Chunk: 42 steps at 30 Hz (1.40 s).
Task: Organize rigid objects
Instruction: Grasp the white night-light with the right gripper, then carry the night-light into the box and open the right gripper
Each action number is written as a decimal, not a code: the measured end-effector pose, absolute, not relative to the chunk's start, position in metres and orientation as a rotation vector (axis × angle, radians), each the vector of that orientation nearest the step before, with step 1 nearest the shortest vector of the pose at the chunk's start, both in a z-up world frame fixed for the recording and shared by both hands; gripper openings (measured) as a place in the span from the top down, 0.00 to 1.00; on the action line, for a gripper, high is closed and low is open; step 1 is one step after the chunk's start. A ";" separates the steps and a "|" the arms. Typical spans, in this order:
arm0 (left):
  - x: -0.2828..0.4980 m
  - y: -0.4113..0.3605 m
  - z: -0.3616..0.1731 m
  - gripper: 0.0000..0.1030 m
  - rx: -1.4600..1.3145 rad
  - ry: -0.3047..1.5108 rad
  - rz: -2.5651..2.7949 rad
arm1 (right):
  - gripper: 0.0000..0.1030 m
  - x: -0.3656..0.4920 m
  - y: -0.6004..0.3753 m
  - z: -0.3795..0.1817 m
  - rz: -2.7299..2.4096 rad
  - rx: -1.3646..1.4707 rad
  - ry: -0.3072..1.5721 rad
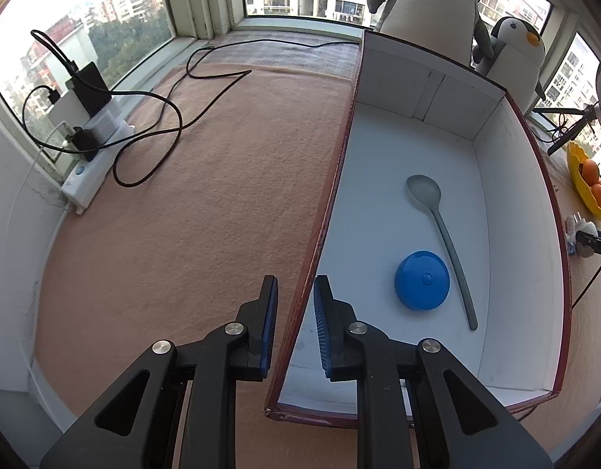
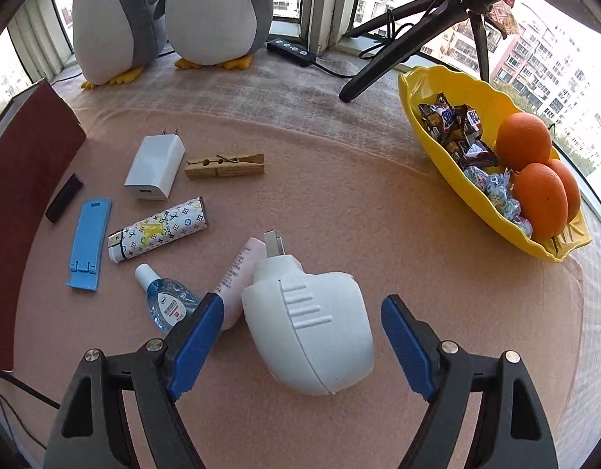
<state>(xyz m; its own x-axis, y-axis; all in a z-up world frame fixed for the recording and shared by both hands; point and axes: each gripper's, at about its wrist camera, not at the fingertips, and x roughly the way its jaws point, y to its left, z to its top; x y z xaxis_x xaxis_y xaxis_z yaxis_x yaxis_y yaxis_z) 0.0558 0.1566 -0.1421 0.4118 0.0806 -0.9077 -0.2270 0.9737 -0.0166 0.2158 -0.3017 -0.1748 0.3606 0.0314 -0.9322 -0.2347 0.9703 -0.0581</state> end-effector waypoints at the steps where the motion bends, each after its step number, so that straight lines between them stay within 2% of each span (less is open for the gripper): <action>1: 0.056 0.157 -0.142 0.83 -0.145 1.131 0.196 | 0.28 0.216 -0.304 -0.175 0.179 -0.180 1.198; 2: 0.056 0.157 -0.142 0.83 -0.146 1.130 0.197 | 0.32 0.216 -0.306 -0.175 0.185 -0.169 1.202; 4: 0.056 0.156 -0.142 0.83 -0.147 1.131 0.196 | 0.51 0.216 -0.310 -0.174 0.195 -0.151 1.213; 5: 0.056 0.156 -0.142 0.83 -0.147 1.131 0.196 | 0.55 0.216 -0.311 -0.175 0.193 -0.151 1.224; 15: 0.058 0.155 -0.141 0.83 -0.145 1.125 0.190 | 0.56 0.197 -0.323 -0.171 0.164 -0.109 1.197; 22: 0.059 0.154 -0.141 0.83 -0.146 1.121 0.187 | 0.56 0.172 -0.315 -0.140 0.157 -0.061 1.107; 32: 0.061 0.154 -0.139 0.83 -0.146 1.115 0.182 | 0.56 0.140 -0.227 -0.079 0.341 -0.136 0.962; 42: 0.060 0.152 -0.137 0.83 -0.135 1.098 0.181 | 0.56 0.117 -0.132 -0.049 0.539 -0.223 0.899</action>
<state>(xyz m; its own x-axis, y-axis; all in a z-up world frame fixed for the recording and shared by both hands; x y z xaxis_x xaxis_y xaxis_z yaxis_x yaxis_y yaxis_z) 0.0602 0.1517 -0.1371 0.4429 0.0785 -0.8931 -0.2120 0.9771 -0.0193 0.1171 -0.1325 -0.0487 0.5014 0.3505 -0.7911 -0.5327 0.8455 0.0370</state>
